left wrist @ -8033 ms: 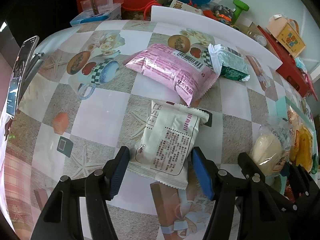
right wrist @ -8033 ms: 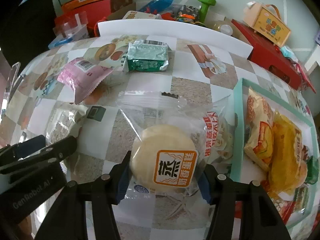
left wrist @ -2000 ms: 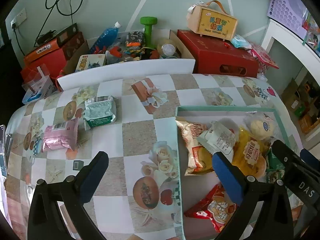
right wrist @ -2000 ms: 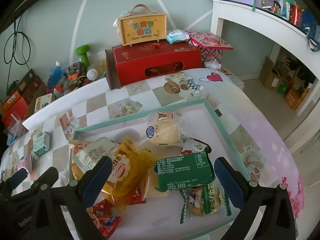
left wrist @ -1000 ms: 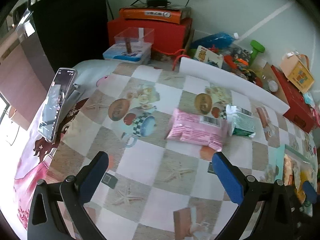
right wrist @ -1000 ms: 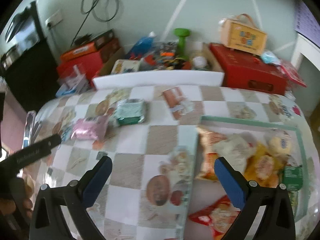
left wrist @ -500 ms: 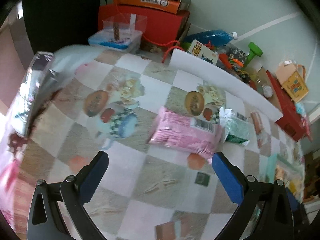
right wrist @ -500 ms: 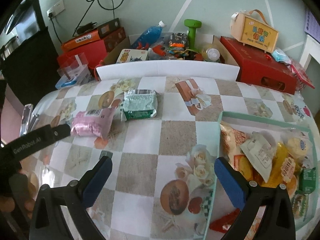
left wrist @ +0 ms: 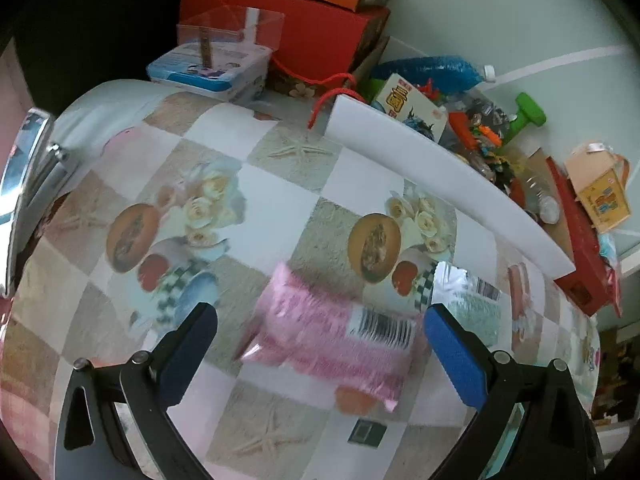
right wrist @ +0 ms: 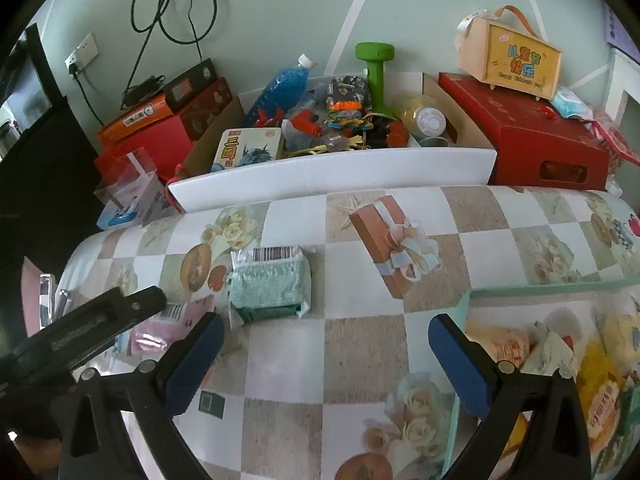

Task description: Organize snacks

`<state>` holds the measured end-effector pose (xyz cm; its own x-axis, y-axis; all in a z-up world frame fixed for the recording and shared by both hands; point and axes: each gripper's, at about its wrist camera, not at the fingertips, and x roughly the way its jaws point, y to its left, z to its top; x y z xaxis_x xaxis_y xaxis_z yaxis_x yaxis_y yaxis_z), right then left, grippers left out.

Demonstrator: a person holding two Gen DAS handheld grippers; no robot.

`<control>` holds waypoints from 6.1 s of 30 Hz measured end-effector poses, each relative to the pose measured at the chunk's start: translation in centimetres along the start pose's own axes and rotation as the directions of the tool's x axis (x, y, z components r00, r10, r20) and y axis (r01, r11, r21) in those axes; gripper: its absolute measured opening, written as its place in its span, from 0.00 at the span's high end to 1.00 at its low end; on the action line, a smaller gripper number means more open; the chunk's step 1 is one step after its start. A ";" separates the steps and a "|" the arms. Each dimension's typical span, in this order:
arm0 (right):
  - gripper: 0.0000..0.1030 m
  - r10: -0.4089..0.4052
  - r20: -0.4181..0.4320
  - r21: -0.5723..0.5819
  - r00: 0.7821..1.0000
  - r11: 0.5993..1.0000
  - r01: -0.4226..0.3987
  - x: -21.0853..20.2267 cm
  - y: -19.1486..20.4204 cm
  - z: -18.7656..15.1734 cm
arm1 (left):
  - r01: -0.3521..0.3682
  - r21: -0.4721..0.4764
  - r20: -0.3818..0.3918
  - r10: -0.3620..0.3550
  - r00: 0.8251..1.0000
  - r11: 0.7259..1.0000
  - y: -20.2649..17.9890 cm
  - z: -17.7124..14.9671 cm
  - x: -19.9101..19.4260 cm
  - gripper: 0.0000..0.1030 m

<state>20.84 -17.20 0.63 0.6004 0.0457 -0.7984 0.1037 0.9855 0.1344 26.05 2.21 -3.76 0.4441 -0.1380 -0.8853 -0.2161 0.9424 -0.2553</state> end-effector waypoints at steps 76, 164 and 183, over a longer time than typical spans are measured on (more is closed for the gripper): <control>0.41 -0.006 -0.072 0.004 0.997 1.000 0.006 -6.2 1.0 -8.8 | 0.102 0.160 0.029 -0.108 0.994 0.982 1.8 -9.3 -9.4 0.60; 0.00 -0.244 0.011 0.114 0.970 0.964 0.241 -14.6 -9.2 -16.5 | -0.164 0.380 0.064 0.151 0.986 0.910 -2.7 -20.4 -10.5 0.02; 0.00 -0.182 -0.002 0.173 0.983 0.968 0.180 -14.6 -11.3 -17.1 | -0.244 0.409 0.102 0.222 0.970 0.879 -4.0 -21.2 -10.0 0.02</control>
<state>-2.70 -26.20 0.73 0.5696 -0.1342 -0.8109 0.3452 0.9344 0.0878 4.04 -6.59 -2.11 0.4714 0.1063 -0.8755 0.0577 0.9869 0.1509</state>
